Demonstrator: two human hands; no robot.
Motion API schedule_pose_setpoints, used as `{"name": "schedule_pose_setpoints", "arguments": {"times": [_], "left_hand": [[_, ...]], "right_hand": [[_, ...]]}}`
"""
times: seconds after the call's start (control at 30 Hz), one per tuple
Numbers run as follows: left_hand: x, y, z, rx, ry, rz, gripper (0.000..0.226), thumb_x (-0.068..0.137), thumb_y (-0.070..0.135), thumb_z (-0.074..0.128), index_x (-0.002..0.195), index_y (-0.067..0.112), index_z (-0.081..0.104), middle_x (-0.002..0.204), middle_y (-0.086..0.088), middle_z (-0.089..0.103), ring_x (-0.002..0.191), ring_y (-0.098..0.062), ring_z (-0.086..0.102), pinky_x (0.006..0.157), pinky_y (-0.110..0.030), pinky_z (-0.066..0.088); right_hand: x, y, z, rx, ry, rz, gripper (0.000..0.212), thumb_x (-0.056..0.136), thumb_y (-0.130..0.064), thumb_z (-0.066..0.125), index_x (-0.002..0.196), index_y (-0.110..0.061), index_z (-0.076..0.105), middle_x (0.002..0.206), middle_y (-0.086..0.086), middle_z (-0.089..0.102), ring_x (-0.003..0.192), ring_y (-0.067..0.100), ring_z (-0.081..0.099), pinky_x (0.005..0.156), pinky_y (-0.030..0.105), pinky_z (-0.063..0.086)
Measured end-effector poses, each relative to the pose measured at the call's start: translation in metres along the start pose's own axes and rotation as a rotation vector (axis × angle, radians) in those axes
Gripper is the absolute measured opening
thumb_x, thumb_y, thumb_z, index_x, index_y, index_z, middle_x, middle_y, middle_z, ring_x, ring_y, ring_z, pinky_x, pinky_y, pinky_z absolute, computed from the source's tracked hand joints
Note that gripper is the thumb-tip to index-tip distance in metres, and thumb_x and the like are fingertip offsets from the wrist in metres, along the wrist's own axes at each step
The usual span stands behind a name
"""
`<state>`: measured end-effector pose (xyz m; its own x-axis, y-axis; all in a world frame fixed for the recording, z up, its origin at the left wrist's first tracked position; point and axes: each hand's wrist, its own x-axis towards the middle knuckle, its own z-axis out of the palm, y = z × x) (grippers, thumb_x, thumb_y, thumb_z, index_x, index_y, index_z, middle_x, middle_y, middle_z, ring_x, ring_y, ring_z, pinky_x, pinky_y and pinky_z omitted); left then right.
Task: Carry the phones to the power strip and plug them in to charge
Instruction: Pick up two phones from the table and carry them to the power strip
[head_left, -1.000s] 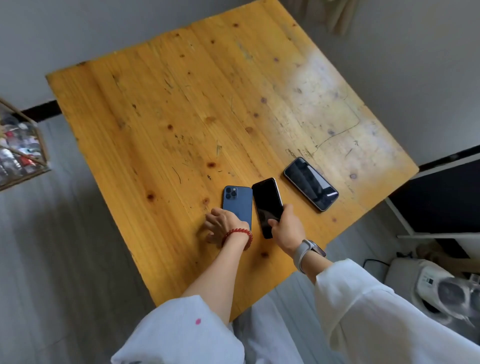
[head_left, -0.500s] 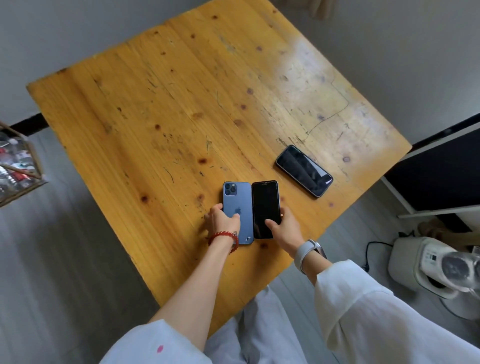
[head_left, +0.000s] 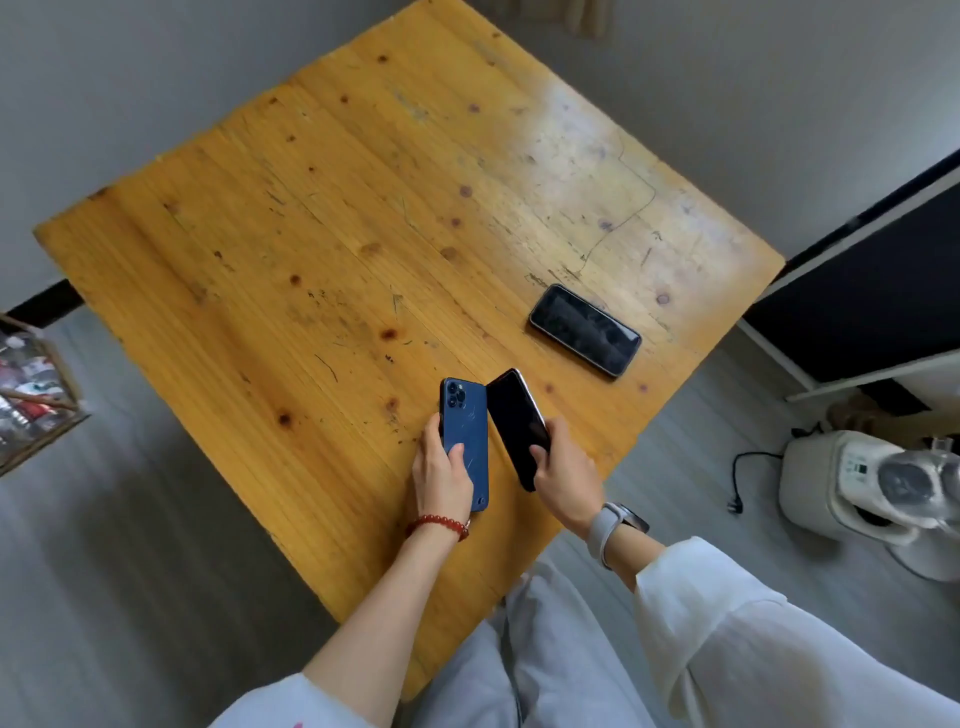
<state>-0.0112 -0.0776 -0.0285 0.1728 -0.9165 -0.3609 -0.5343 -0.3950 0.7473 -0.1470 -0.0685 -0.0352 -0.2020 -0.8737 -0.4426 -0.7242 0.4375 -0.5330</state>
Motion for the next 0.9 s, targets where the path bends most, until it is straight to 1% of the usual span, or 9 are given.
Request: {"name": "schedule_pose_setpoints", "arguments": {"times": [0.07, 0.13, 0.3, 0.37, 0.53, 0.7, 0.77, 0.83, 0.9], "left_hand": [[-0.007, 0.004, -0.008, 0.039, -0.036, 0.042, 0.045, 0.092, 0.009, 0.044, 0.135, 0.008, 0.033, 0.135, -0.013, 0.046, 0.120, -0.027, 0.046, 0.091, -0.024, 0.038], [-0.015, 0.009, -0.013, 0.080, -0.076, 0.092, 0.044, 0.092, 0.011, 0.044, 0.135, 0.009, 0.033, 0.134, -0.012, 0.048, 0.119, -0.028, 0.048, 0.092, -0.031, 0.041], [-0.044, 0.036, 0.007, 0.199, -0.208, 0.236, 0.044, 0.093, 0.015, 0.043, 0.135, 0.008, 0.034, 0.134, -0.014, 0.049, 0.119, -0.030, 0.049, 0.093, -0.037, 0.042], [-0.061, 0.047, 0.025, 0.246, -0.258, 0.284, 0.043, 0.093, 0.015, 0.042, 0.134, 0.008, 0.035, 0.133, -0.014, 0.050, 0.119, -0.030, 0.048, 0.093, -0.037, 0.041], [-0.138, 0.084, 0.102, 0.318, -0.442, 0.465, 0.040, 0.092, 0.014, 0.043, 0.131, 0.008, 0.039, 0.127, -0.013, 0.054, 0.114, -0.031, 0.052, 0.094, -0.039, 0.044], [-0.250, 0.120, 0.213, 0.393, -0.642, 0.633, 0.037, 0.090, 0.011, 0.044, 0.127, 0.007, 0.043, 0.121, -0.015, 0.058, 0.110, -0.032, 0.053, 0.087, -0.036, 0.042], [-0.309, 0.131, 0.263, 0.409, -0.715, 0.690, 0.035, 0.090, 0.010, 0.044, 0.125, 0.007, 0.044, 0.119, -0.015, 0.059, 0.108, -0.032, 0.053, 0.084, -0.032, 0.041], [-0.362, 0.139, 0.305, 0.404, -0.776, 0.720, 0.031, 0.089, 0.009, 0.044, 0.120, 0.008, 0.047, 0.115, -0.013, 0.061, 0.104, -0.031, 0.056, 0.074, -0.024, 0.037], [-0.421, 0.145, 0.348, 0.414, -0.845, 0.758, 0.030, 0.089, 0.009, 0.044, 0.119, 0.009, 0.048, 0.114, -0.012, 0.062, 0.102, -0.031, 0.056, 0.072, -0.022, 0.035]], "right_hand": [[-0.020, 0.009, -0.005, -0.001, 0.033, 0.028, 0.021, 0.093, -0.020, 0.038, 0.113, -0.016, 0.037, 0.096, 0.013, 0.065, 0.079, 0.036, 0.059, 0.060, 0.037, 0.042], [-0.040, 0.018, -0.012, 0.019, 0.077, 0.049, 0.021, 0.093, -0.020, 0.037, 0.113, -0.017, 0.037, 0.097, 0.014, 0.065, 0.080, 0.037, 0.058, 0.059, 0.036, 0.036], [-0.095, 0.061, -0.043, 0.032, 0.239, 0.107, 0.024, 0.092, -0.020, 0.039, 0.116, -0.016, 0.041, 0.103, 0.016, 0.066, 0.085, 0.041, 0.058, 0.059, 0.035, 0.029], [-0.115, 0.085, -0.055, 0.039, 0.284, 0.149, 0.026, 0.092, -0.020, 0.039, 0.118, -0.015, 0.041, 0.105, 0.017, 0.065, 0.088, 0.043, 0.058, 0.060, 0.037, 0.031], [-0.184, 0.171, -0.091, 0.160, 0.435, 0.345, 0.028, 0.092, -0.018, 0.041, 0.119, -0.012, 0.043, 0.106, 0.022, 0.065, 0.092, 0.044, 0.058, 0.068, 0.041, 0.041], [-0.280, 0.288, -0.125, 0.282, 0.598, 0.559, 0.028, 0.092, -0.018, 0.041, 0.119, -0.011, 0.043, 0.108, 0.023, 0.063, 0.093, 0.045, 0.057, 0.067, 0.040, 0.038], [-0.325, 0.344, -0.137, 0.325, 0.638, 0.648, 0.027, 0.092, -0.018, 0.041, 0.118, -0.010, 0.043, 0.108, 0.024, 0.063, 0.093, 0.045, 0.056, 0.066, 0.039, 0.035], [-0.366, 0.393, -0.148, 0.361, 0.670, 0.728, 0.027, 0.092, -0.017, 0.040, 0.118, -0.010, 0.042, 0.109, 0.024, 0.062, 0.095, 0.045, 0.055, 0.068, 0.040, 0.037], [-0.413, 0.441, -0.159, 0.408, 0.711, 0.825, 0.029, 0.093, -0.017, 0.039, 0.120, -0.010, 0.042, 0.112, 0.023, 0.060, 0.097, 0.044, 0.055, 0.070, 0.040, 0.038]]}}
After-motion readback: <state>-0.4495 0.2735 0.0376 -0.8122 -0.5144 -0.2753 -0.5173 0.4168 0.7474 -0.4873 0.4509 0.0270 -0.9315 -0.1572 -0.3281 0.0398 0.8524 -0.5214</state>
